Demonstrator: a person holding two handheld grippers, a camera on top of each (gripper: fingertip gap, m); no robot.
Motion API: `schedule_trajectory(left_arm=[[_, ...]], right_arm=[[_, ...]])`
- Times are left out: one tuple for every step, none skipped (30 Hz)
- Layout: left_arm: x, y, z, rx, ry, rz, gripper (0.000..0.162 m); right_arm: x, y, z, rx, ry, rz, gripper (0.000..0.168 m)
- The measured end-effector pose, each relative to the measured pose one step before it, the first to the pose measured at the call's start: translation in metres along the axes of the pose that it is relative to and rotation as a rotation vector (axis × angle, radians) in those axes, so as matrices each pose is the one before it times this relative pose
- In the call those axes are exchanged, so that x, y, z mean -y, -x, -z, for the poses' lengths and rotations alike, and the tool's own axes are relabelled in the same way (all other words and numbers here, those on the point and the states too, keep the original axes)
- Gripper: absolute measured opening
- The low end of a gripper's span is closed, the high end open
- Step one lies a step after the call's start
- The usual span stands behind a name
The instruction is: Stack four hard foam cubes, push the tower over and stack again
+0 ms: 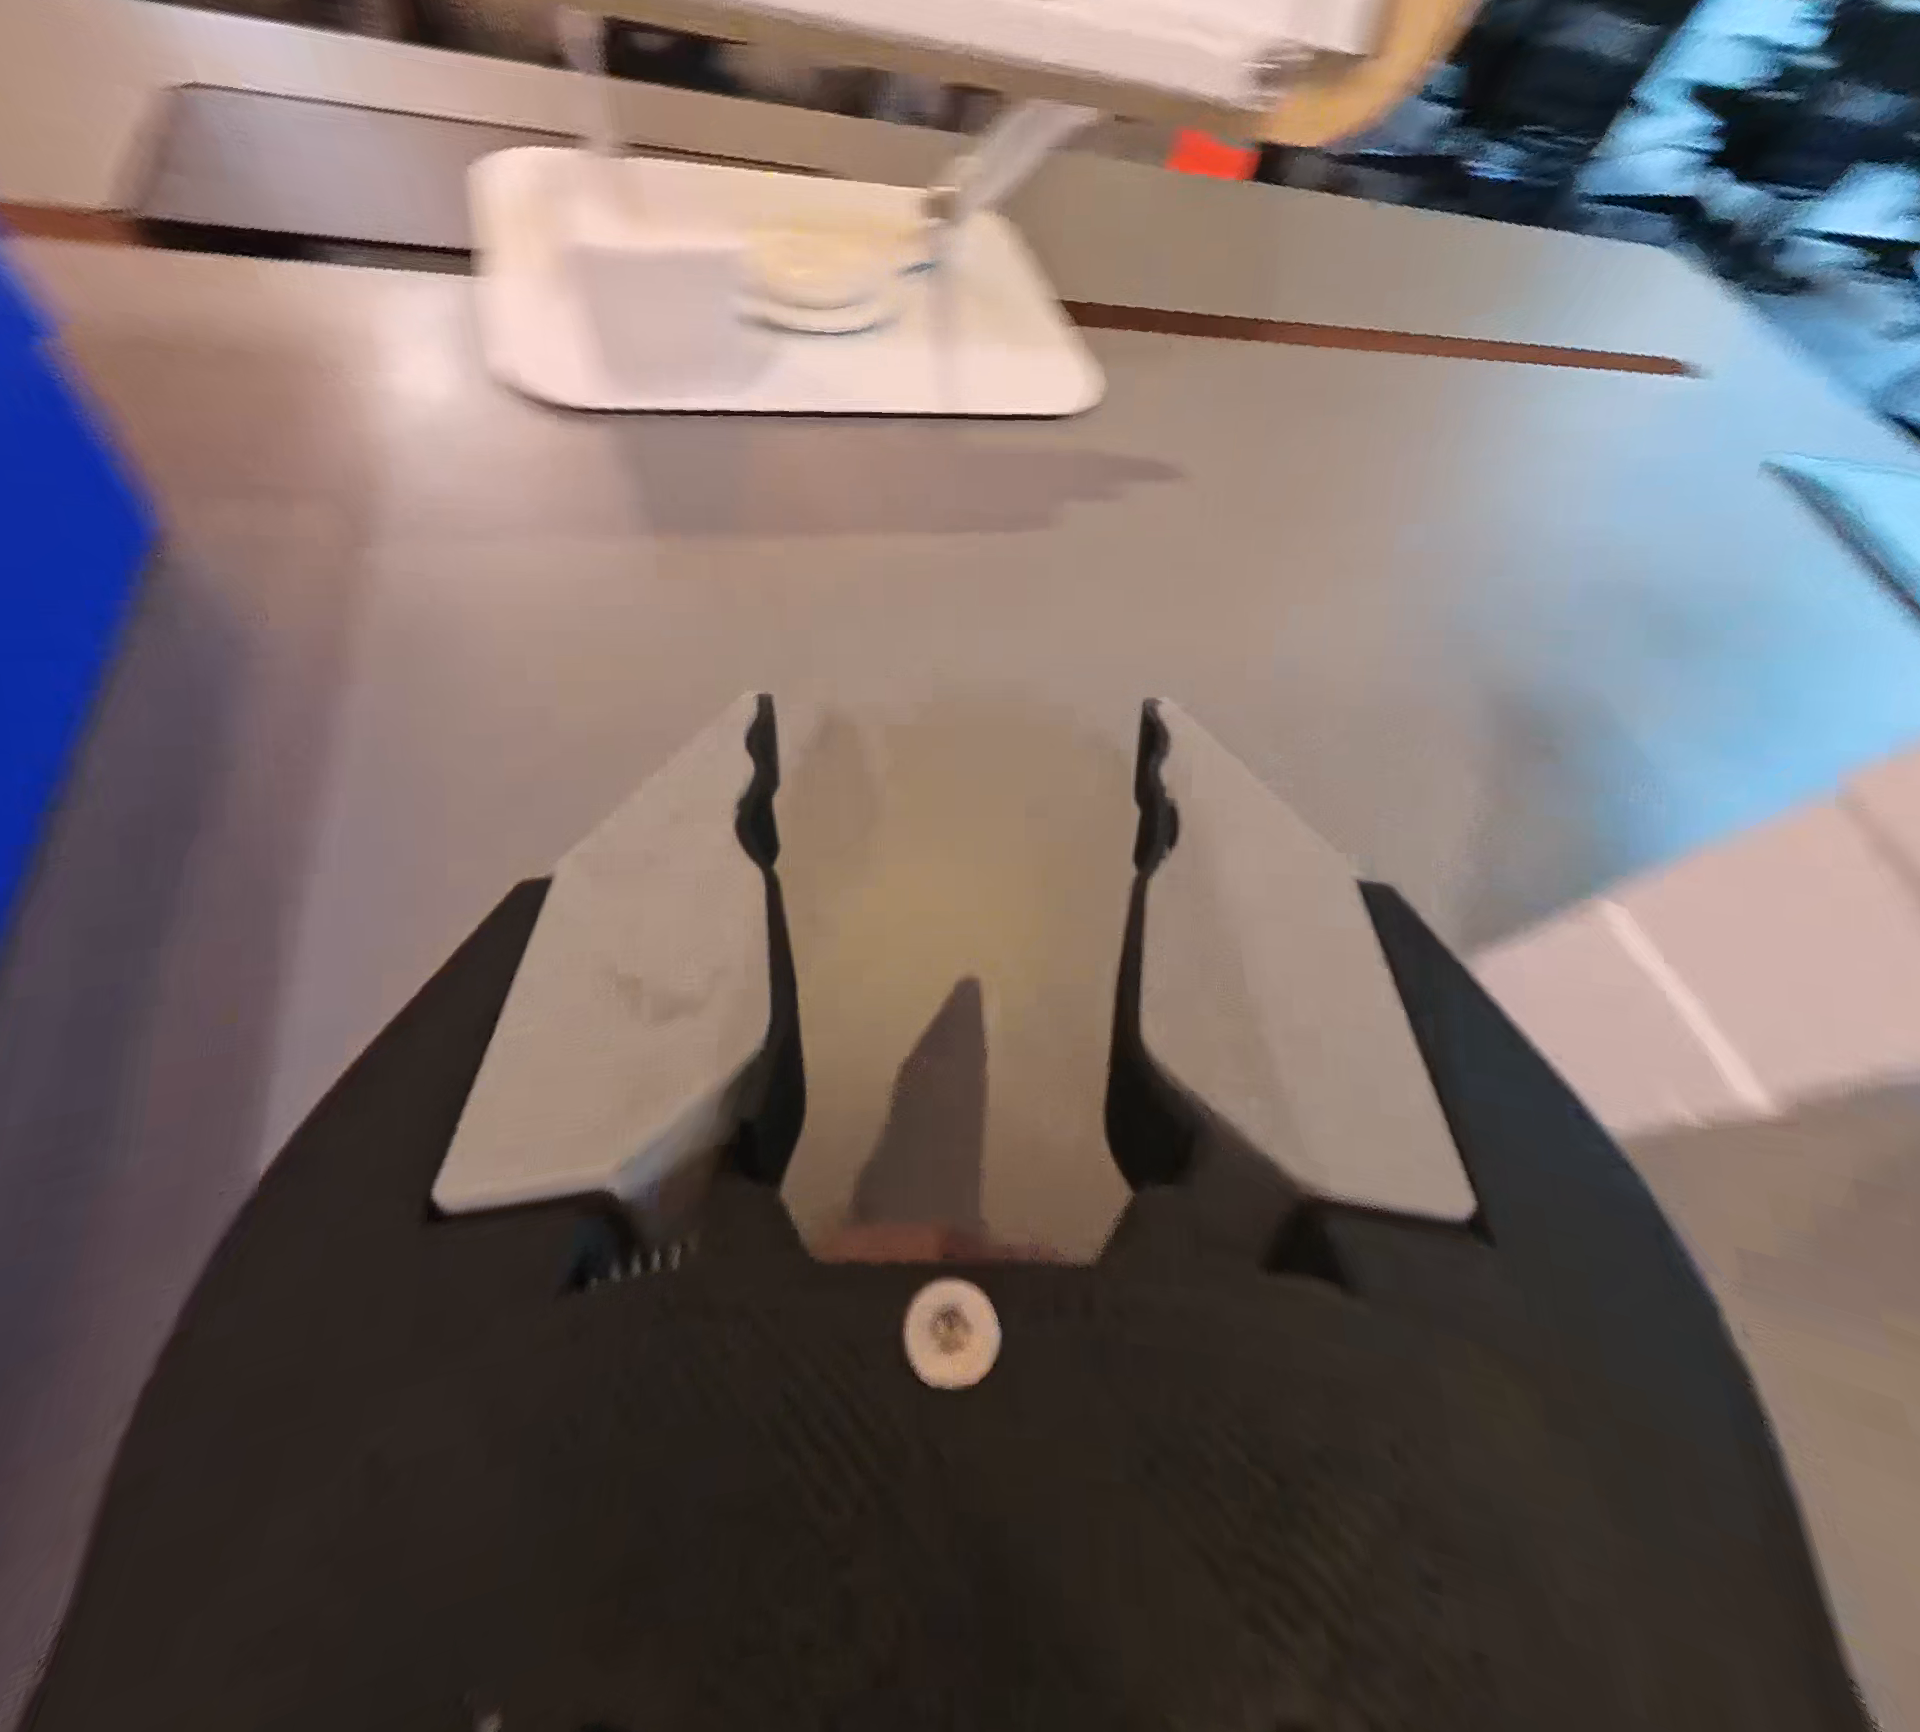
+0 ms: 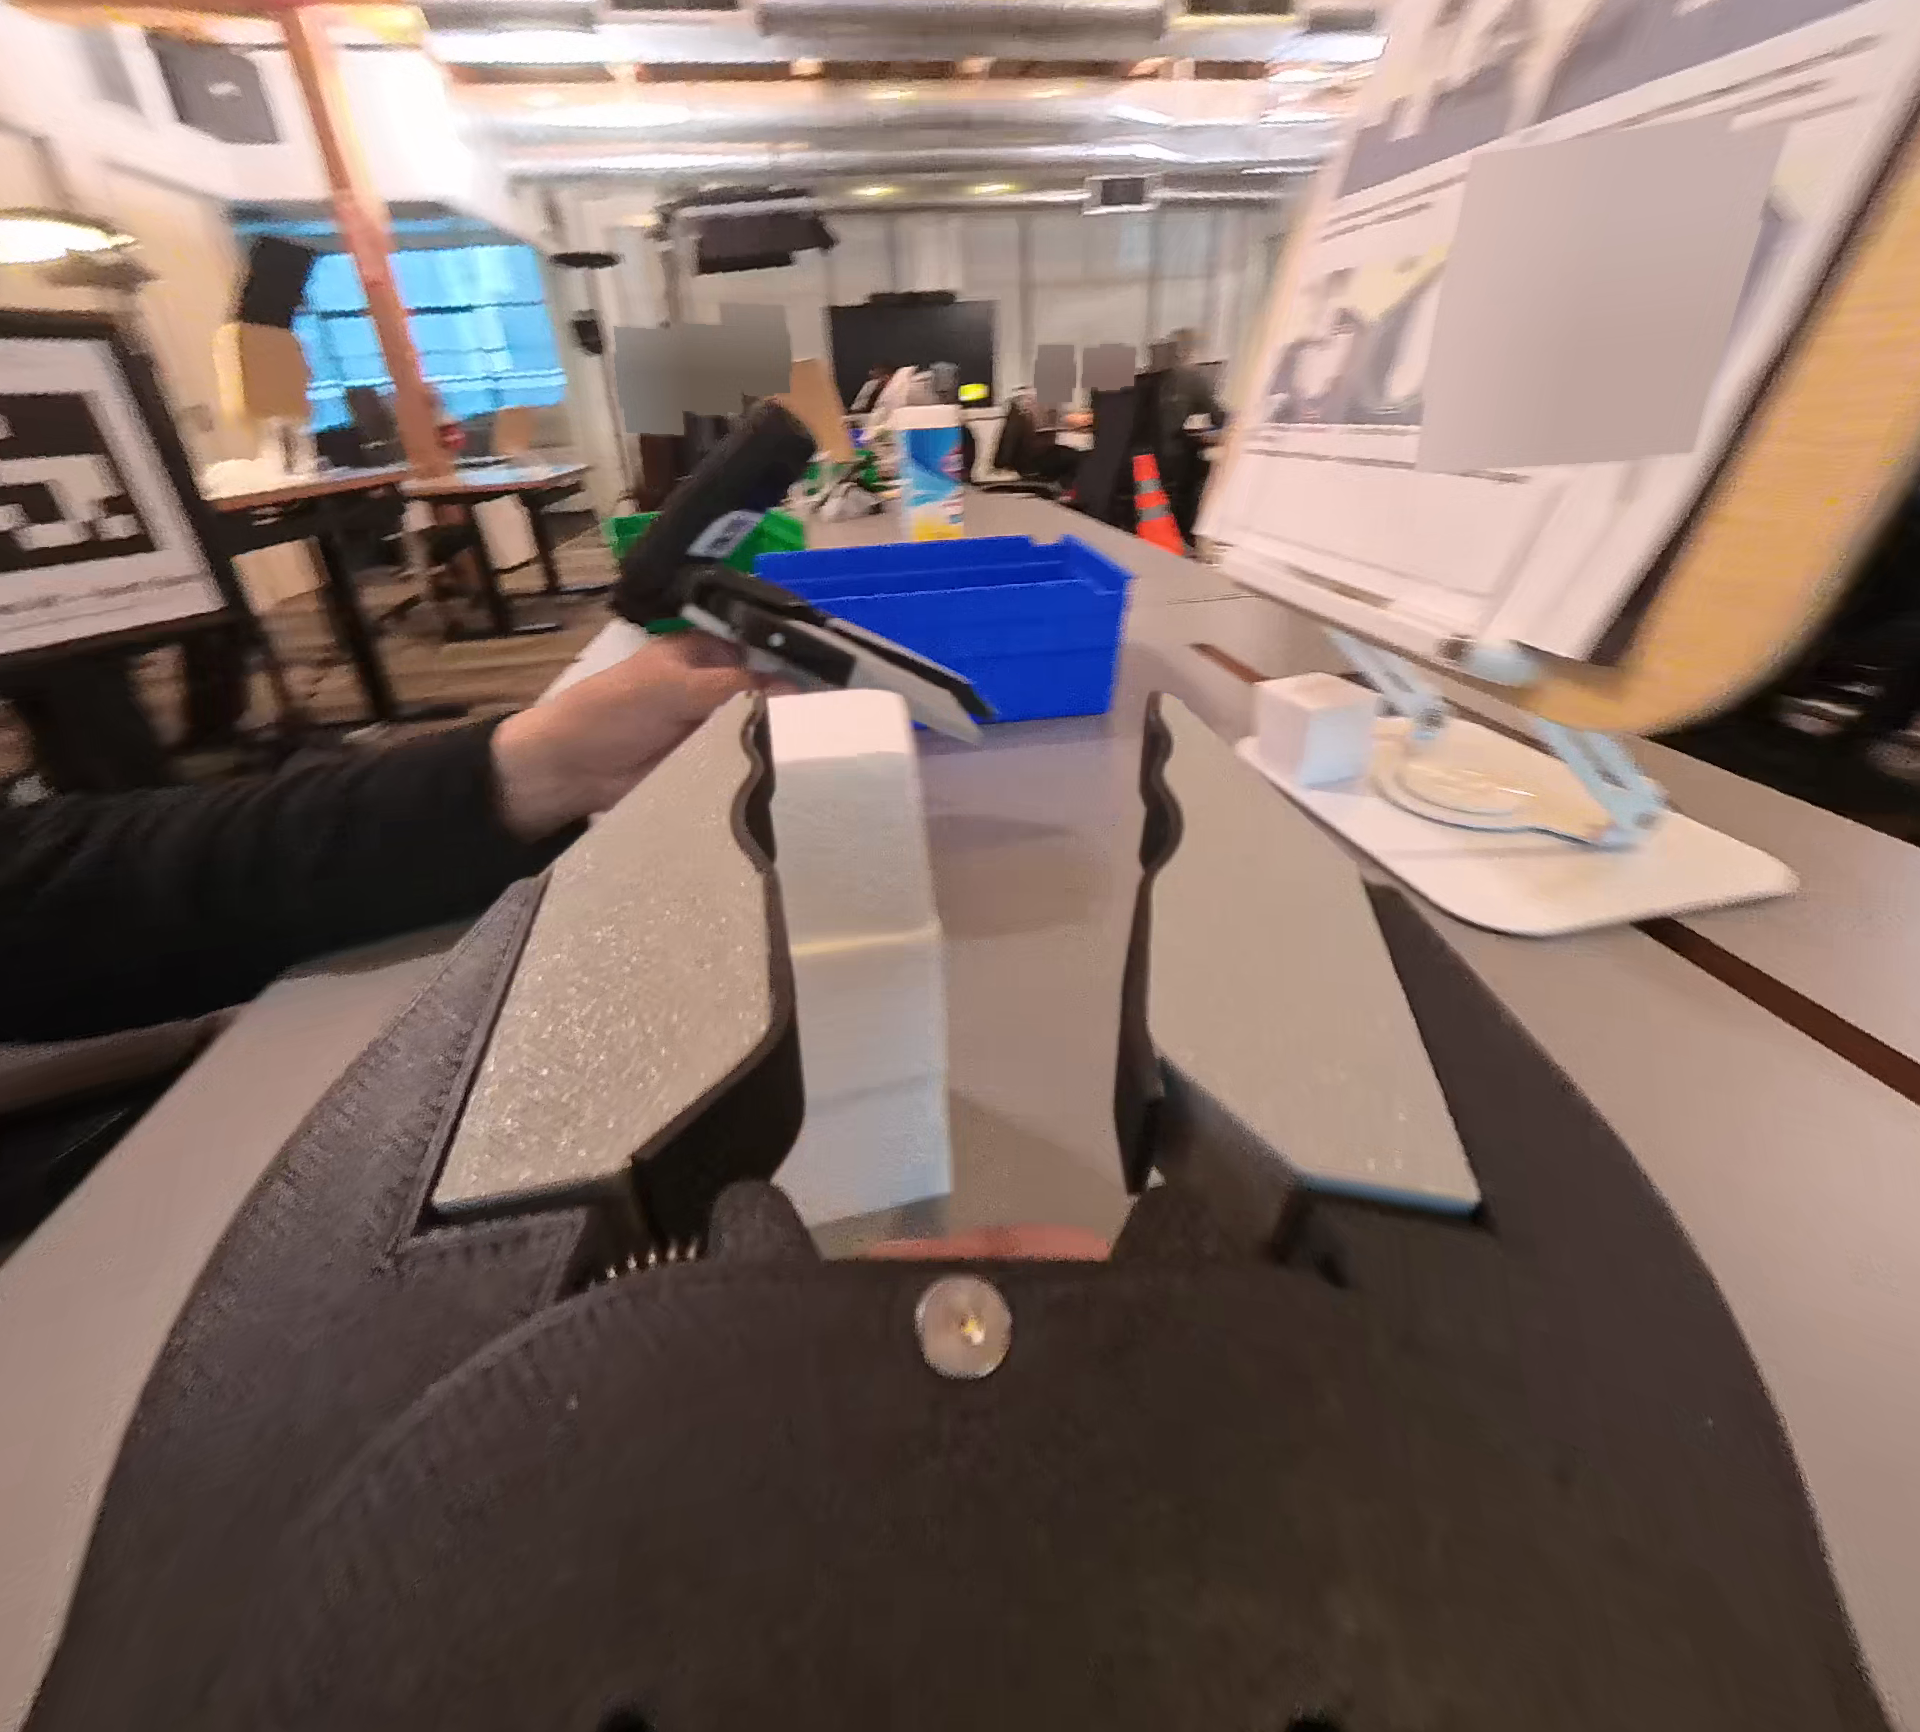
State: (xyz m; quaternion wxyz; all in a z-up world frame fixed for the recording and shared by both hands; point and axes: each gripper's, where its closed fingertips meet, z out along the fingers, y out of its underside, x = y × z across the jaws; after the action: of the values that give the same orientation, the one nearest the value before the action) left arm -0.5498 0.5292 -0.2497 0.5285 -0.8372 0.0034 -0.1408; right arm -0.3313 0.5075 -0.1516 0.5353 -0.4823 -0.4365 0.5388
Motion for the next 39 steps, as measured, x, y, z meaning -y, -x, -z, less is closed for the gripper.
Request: schedule_trajectory(left_arm=[[0.00066,0.01324,-0.00182,0.0805,-0.0074,0.0099,0.068],[0.00053,0.00793,-0.00168,0.0517,-0.0075,-0.0055,0.068],[-0.00007,0.00439,-0.00208,0.0320,-0.0063,-0.0144,0.068],[-0.00057,0.00192,-0.00293,0.0171,-0.0018,-0.0145,0.068],[-0.00078,0.00024,-0.00447,0.0053,0.0031,-0.0112,0.069],[-0.00071,0.00035,-0.00595,0.0021,0.0066,-0.0018,0.073],[-0.00083,-0.00042,-0.00641,-0.0059,0.0095,0.0074,0.081],[-0.00047,-0.00291,-0.00635,-0.0229,0.0125,0.0029,0.085],[0.00091,-0.00204,-0.00602,-0.0186,0.0104,-0.0165,0.084],[0.00280,0.00442,-0.00623,0.0229,0.0041,-0.0337,0.083],[0.00466,0.00905,-0.00667,0.0505,-0.0052,-0.0416,0.079],[0.00540,0.00792,-0.00725,0.0394,-0.0117,-0.0445,0.077],[0.00578,0.00687,-0.00789,0.0295,-0.0143,-0.0309,0.076],[0.00555,0.00606,-0.00850,0.0241,-0.0153,-0.0172,0.075],[0.00468,0.00390,-0.00912,0.0123,-0.0123,-0.0053,0.072],[0.00364,0.00105,-0.00931,-0.0045,0.0001,0.0089,0.071],[0.00439,-0.00058,-0.00933,-0.0103,-0.0019,0.0155,0.073],[0.00430,-0.00137,-0.00897,-0.0110,-0.0018,0.0116,0.073],[0.00239,0.00033,-0.00878,0.0031,0.0092,0.0072,0.073],[0.00041,0.00255,-0.00849,0.0176,0.0204,0.0041,0.073],[-0.00018,0.00220,-0.00808,0.0158,0.0232,0.0029,0.075],[0.00031,0.00063,-0.00749,0.0073,0.0204,0.0027,0.077],[0.00094,-0.00109,-0.00663,-0.0010,0.0154,0.0026,0.077],[0.00167,-0.00114,-0.00586,-0.0003,0.0087,0.0047,0.077],[0.00259,-0.00054,-0.00493,0.0030,0.0017,0.0089,0.077],[0.00272,-0.00115,-0.00455,-0.0015,-0.0006,0.0130,0.078],[0.00157,-0.00185,-0.00453,-0.0042,0.0051,0.0125,0.078],[0.00003,-0.00119,-0.00469,0.0008,0.0149,0.0060,0.075],[-0.00113,-0.00076,-0.00485,0.0038,0.0219,-0.0008,0.072],[-0.00158,-0.00070,-0.00457,0.0020,0.0242,-0.0037,0.068],[-0.00157,-0.00083,-0.00392,-0.0009,0.0227,-0.0052,0.065],[-0.00124,0.00097,-0.00225,0.0068,0.0147,-0.0049,0.062],[0.00051,0.00160,-0.00018,0.0064,-0.0030,-0.0058,0.058],[-0.00001,0.00030,0.00131,-0.0051,-0.0052,0.0026,0.055],[-0.00054,0.00015,0.00301,-0.0051,-0.0081,0.0076,0.055],[-0.00026,0.00030,0.00505,-0.0009,-0.0172,0.0050,0.055],[-0.00066,0.00061,0.00633,0.0051,-0.0186,-0.0024,0.055],[-0.00141,-0.00030,0.00712,0.0018,-0.0164,-0.0089,0.055],[-0.00097,-0.00277,0.00806,-0.0113,-0.0208,-0.0098,0.055]], right_arm=[[0.00004,-0.01005,0.00602,-0.0539,-0.0074,-0.0004,0.072],[-0.00045,-0.00859,0.00533,-0.0453,-0.0053,-0.0040,0.075],[-0.00102,-0.00739,0.00474,-0.0392,-0.0026,-0.0071,0.075],[-0.00119,-0.00543,0.00389,-0.0303,-0.0027,-0.0052,0.075],[-0.00161,-0.00383,0.00296,-0.0221,-0.0018,-0.0021,0.075],[-0.00208,-0.00311,0.00206,-0.0190,0.0021,-0.0001,0.075],[-0.00218,-0.00234,0.00128,-0.0146,0.0058,0.0027,0.076],[-0.00182,-0.00137,0.00046,-0.0082,0.0071,0.0042,0.076],[-0.00097,-0.00042,-0.00018,-0.0019,0.0043,0.0008,0.076],[-0.00031,0.00076,-0.00040,0.0046,-0.0015,-0.0053,0.076],[-0.00052,0.00163,-0.00088,0.0092,-0.0020,-0.0072,0.076],[-0.00163,0.00224,-0.00130,0.0118,0.0047,-0.0046,0.075],[-0.00268,0.00215,-0.00130,0.0094,0.0113,0.0004,0.075],[-0.00244,0.00184,-0.00138,0.0055,0.0100,0.0055,0.075],[-0.00198,0.00205,-0.00129,0.0065,0.0084,0.0070,0.075],[-0.00147,0.00173,-0.00122,0.0066,0.0076,0.0042,0.075],[0.00014,0.00124,-0.00092,0.0057,-0.0012,-0.0007,0.075],[0.00138,0.00069,-0.00055,0.0058,-0.0074,-0.0051,0.075],[0.00158,0.00014,-0.00056,0.0059,-0.0082,-0.0073,0.074],[0.00107,-0.00051,-0.00014,0.0044,-0.0054,-0.0078,0.074],[0.00032,-0.00120,0.00016,0.0012,-0.0033,-0.0066,0.074],[-0.00003,-0.00159,0.00056,-0.0013,-0.0026,-0.0060,0.074],[-0.00015,-0.00165,0.00087,-0.0020,-0.0015,-0.0044,0.074],[0.00047,-0.00151,0.00080,-0.0021,-0.0019,-0.0027,0.074],[0.00138,-0.00141,0.00099,-0.0030,-0.0046,-0.0019,0.074],[0.00237,-0.00099,0.00117,-0.0028,-0.0080,-0.0007,0.074],[0.00275,-0.00075,0.00120,-0.0032,-0.0093,-0.0008,0.073],[0.00271,-0.00067,0.00112,-0.0034,-0.0091,-0.0008,0.073],[0.00245,-0.00037,0.00101,-0.0025,-0.0070,0.0020,0.073],[0.00163,-0.00026,0.00095,-0.0040,-0.0028,0.0055,0.072],[0.00066,-0.00019,0.00092,-0.0041,0.0007,0.0074,0.071],[0.00051,0.00015,0.00071,-0.0022,0.0002,0.0050,0.071],[0.00065,0.00041,0.00058,0.0004,-0.0025,0.0001,0.070],[0.00041,0.00087,0.00025,0.0025,-0.0013,-0.0024,0.070],[-0.00014,0.00086,-0.00009,0.0020,0.0017,-0.0002,0.070],[-0.00048,0.00094,-0.00019,0.0012,0.0028,0.0034,0.070],[-0.00078,0.00114,-0.00052,0.0025,0.0030,0.0039,0.070],[-0.00127,0.00122,-0.00075,0.0041,0.0062,0.0030,0.069],[-0.00214,0.00096,-0.00087,0.0036,0.0099,0.0037,0.069]])
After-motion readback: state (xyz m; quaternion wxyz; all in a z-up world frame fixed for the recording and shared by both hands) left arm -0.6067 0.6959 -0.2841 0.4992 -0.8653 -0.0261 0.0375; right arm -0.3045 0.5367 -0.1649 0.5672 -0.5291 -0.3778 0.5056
